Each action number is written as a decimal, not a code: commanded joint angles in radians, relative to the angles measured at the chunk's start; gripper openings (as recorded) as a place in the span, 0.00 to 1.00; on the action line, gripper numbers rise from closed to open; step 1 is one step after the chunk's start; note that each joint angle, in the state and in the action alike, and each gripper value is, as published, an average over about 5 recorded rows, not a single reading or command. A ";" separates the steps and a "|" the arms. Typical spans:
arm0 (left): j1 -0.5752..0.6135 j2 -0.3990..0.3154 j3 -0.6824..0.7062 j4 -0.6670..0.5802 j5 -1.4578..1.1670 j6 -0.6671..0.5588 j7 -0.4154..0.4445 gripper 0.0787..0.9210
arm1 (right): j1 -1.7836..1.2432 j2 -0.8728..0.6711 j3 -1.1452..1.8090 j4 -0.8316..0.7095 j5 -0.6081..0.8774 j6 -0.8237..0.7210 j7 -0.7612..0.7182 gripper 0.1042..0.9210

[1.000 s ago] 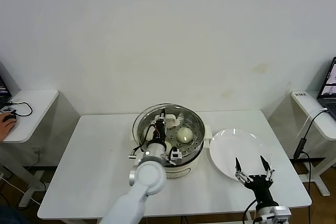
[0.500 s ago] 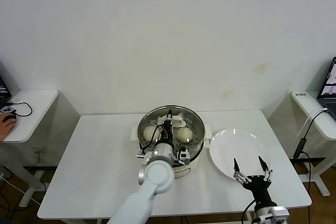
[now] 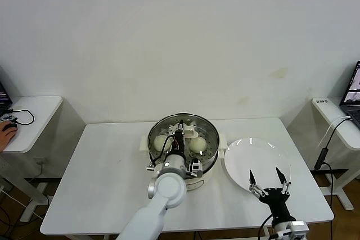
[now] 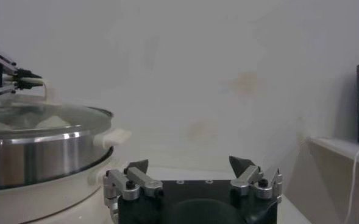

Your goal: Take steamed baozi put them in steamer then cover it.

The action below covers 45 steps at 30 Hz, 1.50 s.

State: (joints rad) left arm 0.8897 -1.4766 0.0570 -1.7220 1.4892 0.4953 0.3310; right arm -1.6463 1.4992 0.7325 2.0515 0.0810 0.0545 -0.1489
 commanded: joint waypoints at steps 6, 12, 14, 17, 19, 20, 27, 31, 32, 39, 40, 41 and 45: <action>0.022 0.015 0.001 -0.076 -0.028 0.004 -0.007 0.31 | -0.001 0.001 -0.006 0.001 -0.004 -0.002 -0.001 0.88; 0.075 0.083 0.003 -0.183 -0.059 -0.002 -0.013 0.52 | -0.004 0.001 -0.008 0.003 -0.007 -0.003 -0.002 0.88; 0.102 0.111 0.003 -0.229 -0.074 -0.007 -0.020 0.58 | -0.005 0.002 -0.010 0.003 -0.009 -0.004 -0.002 0.88; 0.147 0.153 -0.001 -0.305 -0.107 -0.015 -0.032 0.68 | -0.006 0.003 -0.015 0.003 -0.012 -0.005 -0.001 0.88; 0.178 0.183 -0.012 -0.360 -0.142 -0.023 -0.045 0.76 | -0.007 0.002 -0.016 0.004 -0.011 -0.005 0.000 0.88; 0.198 0.199 -0.021 -0.393 -0.168 -0.028 -0.053 0.78 | -0.009 0.000 -0.015 0.004 -0.011 -0.005 0.000 0.88; 0.396 0.299 -0.145 -0.610 -0.542 -0.082 -0.211 0.88 | -0.025 -0.031 -0.008 0.008 0.006 -0.004 0.002 0.88; 0.574 0.282 -0.317 -0.633 -0.963 -0.267 -0.367 0.88 | -0.045 -0.071 -0.007 0.008 0.038 0.001 0.001 0.88; 0.612 0.265 -0.376 -0.630 -1.073 -0.326 -0.396 0.88 | -0.052 -0.084 -0.007 0.009 0.049 0.002 -0.001 0.88; 0.775 0.187 -0.627 -0.638 -1.578 -0.420 -0.568 0.88 | -0.085 -0.143 -0.013 0.025 0.068 0.012 -0.004 0.88; 0.799 0.183 -0.664 -0.635 -1.636 -0.432 -0.574 0.88 | -0.084 -0.143 -0.018 0.027 0.063 0.009 -0.004 0.88; 0.821 0.182 -0.701 -0.627 -1.685 -0.446 -0.572 0.88 | -0.084 -0.141 -0.024 0.028 0.058 0.006 -0.004 0.88; 0.891 0.194 -0.835 -0.555 -1.789 -0.514 -0.569 0.88 | -0.090 -0.127 -0.047 0.018 0.032 -0.002 -0.004 0.88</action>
State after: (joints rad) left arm 1.4945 -1.2709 -0.3758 -2.2862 0.3811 0.1929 -0.0696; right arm -1.7135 1.4022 0.7142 2.0731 0.1227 0.0632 -0.1517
